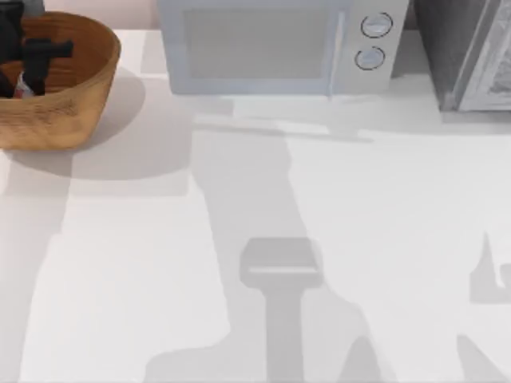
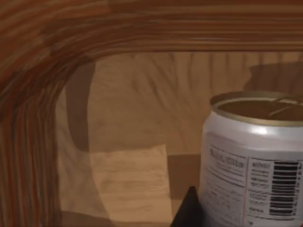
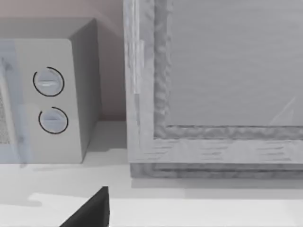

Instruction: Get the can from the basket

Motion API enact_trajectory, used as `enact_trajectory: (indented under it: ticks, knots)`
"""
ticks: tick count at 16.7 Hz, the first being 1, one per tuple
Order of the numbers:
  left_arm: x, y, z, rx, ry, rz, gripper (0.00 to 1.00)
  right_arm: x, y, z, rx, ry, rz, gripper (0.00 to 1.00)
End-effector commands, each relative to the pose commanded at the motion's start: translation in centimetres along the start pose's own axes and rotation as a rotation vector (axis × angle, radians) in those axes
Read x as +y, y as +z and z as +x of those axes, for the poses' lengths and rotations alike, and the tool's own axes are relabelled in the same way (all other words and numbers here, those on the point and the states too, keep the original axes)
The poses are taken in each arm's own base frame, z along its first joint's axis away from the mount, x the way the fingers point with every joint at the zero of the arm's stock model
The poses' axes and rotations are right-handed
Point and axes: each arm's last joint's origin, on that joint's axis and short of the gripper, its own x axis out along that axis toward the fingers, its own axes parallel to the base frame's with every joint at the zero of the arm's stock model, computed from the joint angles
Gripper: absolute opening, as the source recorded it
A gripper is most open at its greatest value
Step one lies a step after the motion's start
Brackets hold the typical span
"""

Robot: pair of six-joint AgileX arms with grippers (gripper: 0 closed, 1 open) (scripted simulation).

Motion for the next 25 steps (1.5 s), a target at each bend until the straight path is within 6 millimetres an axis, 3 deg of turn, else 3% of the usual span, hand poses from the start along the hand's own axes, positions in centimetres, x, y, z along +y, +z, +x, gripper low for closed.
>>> enact_trajectory:
  ticks: [3, 6, 9, 12, 16, 19, 22, 25]
  knots:
    - [-1.2, -1.3, -4.2, -0.089, 0.060, 0.024, 0.00, 0.0, 0.0, 0.0, 0.000, 0.000, 0.000, 1.00]
    - [-2.4, -4.6, -9.0, -0.201, 0.123, 0.040, 0.00, 0.0, 0.0, 0.0, 0.000, 0.000, 0.000, 1.00]
    - [-3.5, -10.2, -12.2, -0.300, 0.174, 0.045, 0.00, 0.0, 0.0, 0.0, 0.000, 0.000, 0.000, 1.00]
    - [-4.1, -17.7, -13.6, -0.416, 0.204, 0.044, 0.00, 0.0, 0.0, 0.0, 0.000, 0.000, 0.000, 1.00]
    - [-4.5, -28.2, -13.4, -0.665, 0.206, 0.030, 0.00, 0.0, 0.0, 0.0, 0.000, 0.000, 0.000, 1.00]
    - [-4.5, -34.2, -11.7, -0.910, 0.179, 0.018, 0.00, 0.0, 0.0, 0.0, 0.000, 0.000, 0.000, 1.00]
    - [-4.4, -37.8, -8.9, -1.126, 0.137, 0.016, 0.00, 0.0, 0.0, 0.0, 0.000, 0.000, 0.000, 1.00]
    - [-4.3, -39.3, -6.2, -1.281, 0.097, 0.026, 0.00, 0.0, 0.0, 0.0, 0.000, 0.000, 0.000, 1.00]
